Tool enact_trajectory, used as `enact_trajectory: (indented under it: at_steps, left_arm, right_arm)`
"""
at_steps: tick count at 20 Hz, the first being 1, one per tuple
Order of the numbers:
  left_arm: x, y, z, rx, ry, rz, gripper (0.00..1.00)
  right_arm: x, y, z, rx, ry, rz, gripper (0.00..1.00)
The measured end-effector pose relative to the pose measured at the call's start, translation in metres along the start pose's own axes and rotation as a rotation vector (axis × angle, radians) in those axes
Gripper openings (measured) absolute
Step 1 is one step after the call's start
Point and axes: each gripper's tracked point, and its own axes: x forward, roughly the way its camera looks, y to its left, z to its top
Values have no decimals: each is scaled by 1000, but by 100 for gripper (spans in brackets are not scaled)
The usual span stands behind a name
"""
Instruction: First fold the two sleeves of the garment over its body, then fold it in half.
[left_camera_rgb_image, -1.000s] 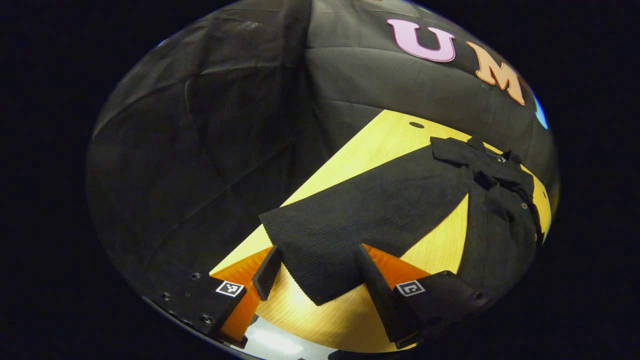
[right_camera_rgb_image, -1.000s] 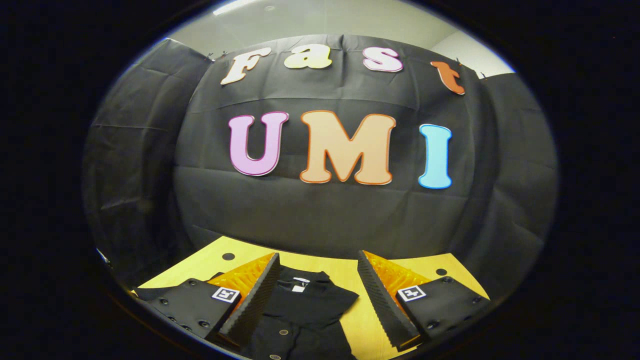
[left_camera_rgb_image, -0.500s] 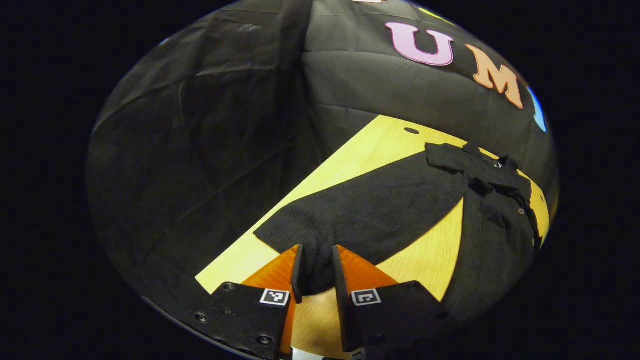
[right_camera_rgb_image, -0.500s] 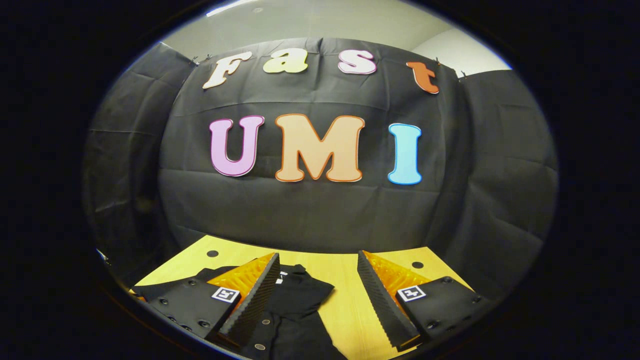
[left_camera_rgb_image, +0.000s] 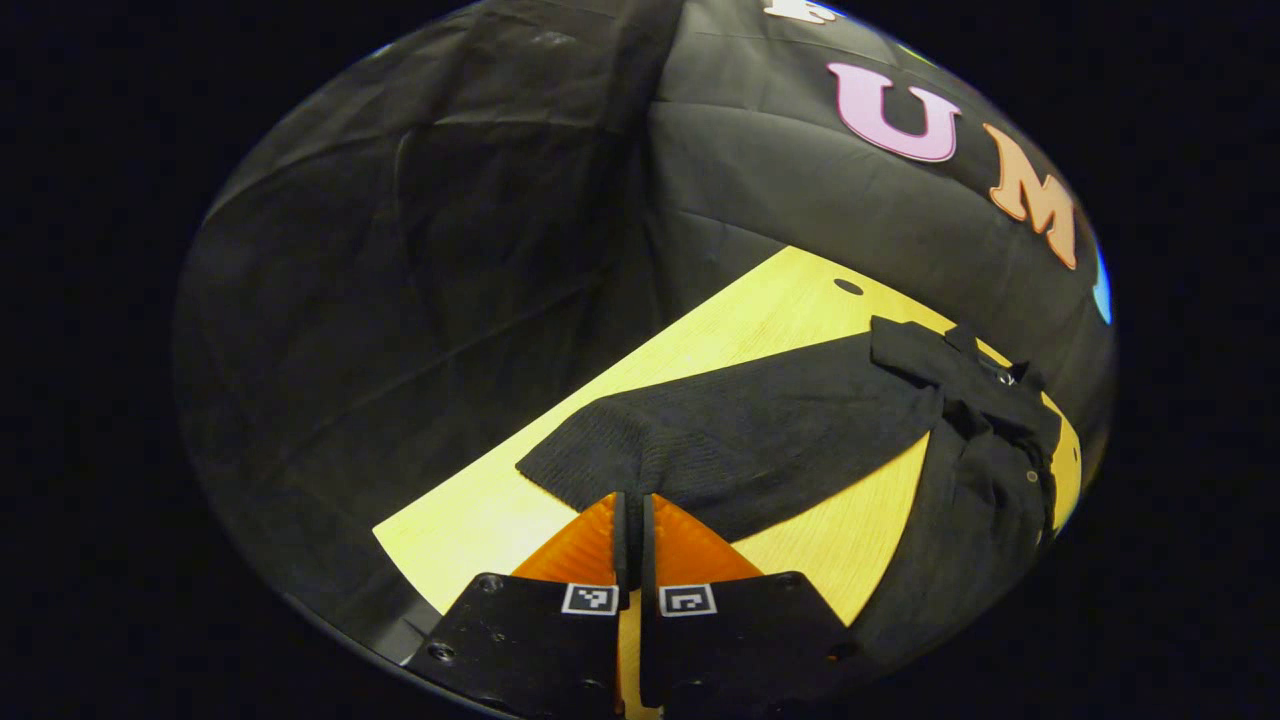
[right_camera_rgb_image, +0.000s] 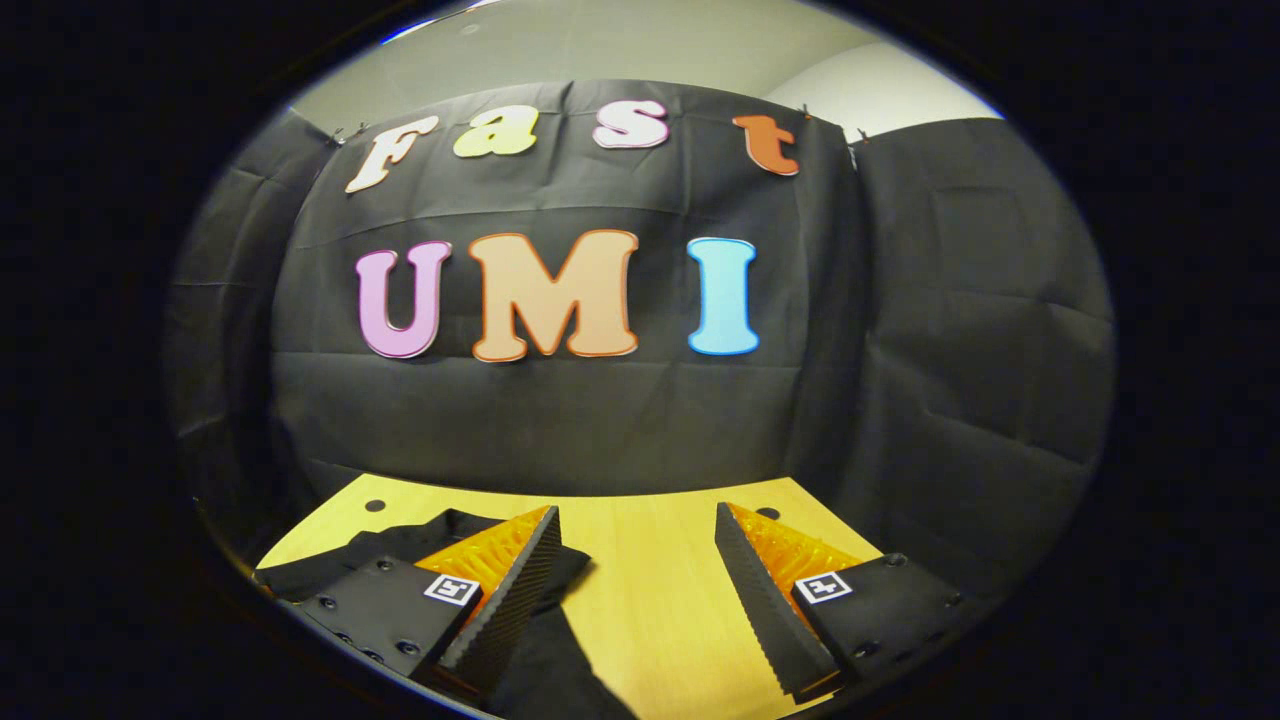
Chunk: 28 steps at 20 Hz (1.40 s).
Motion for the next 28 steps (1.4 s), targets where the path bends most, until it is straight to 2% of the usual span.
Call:
enact_trajectory:
  at_steps: [4, 7, 10, 12, 13, 14, 17, 20, 22, 25, 28]
  left_arm:
    - [-14, -20, 23, -90, -29, 35, 0]
    - [-27, -59, 68, -79, -124, 24, 0]
    - [-37, -124, 127, 8, -232, -34, 0]
    - [-39, -183, 162, 80, -307, -101, 0]
    - [-41, -214, 180, 108, -359, -137, 0]
    - [-41, -248, 189, 129, -373, -184, 0]
    - [-49, -345, 177, 231, -359, -304, 0]
    - [-50, -432, 137, 332, -315, -414, 0]
    - [-53, -475, 114, 400, -285, -470, 0]
    - [-49, -525, 78, 510, -265, -508, 0]
    - [-43, -552, 45, 617, -237, -502, 2]
  right_arm:
    - [2, -76, -22, 81, 67, -22, 100]
    - [8, -140, -39, 118, 97, -49, 99]
    - [15, -195, -64, 143, 152, -67, 98]
    - [15, -219, -81, 175, 184, -64, 98]
    - [16, -230, -86, 191, 183, -66, 94]
    - [15, -239, -88, 208, 181, -67, 98]
    - [12, -257, -95, 260, 175, -63, 98]
    - [7, -278, -103, 264, 179, -79, 98]
    - [0, -288, -107, 270, 171, -94, 98]
    - [-16, -307, -123, 271, 191, -129, 98]
    - [-29, -318, -135, 257, 216, -157, 98]
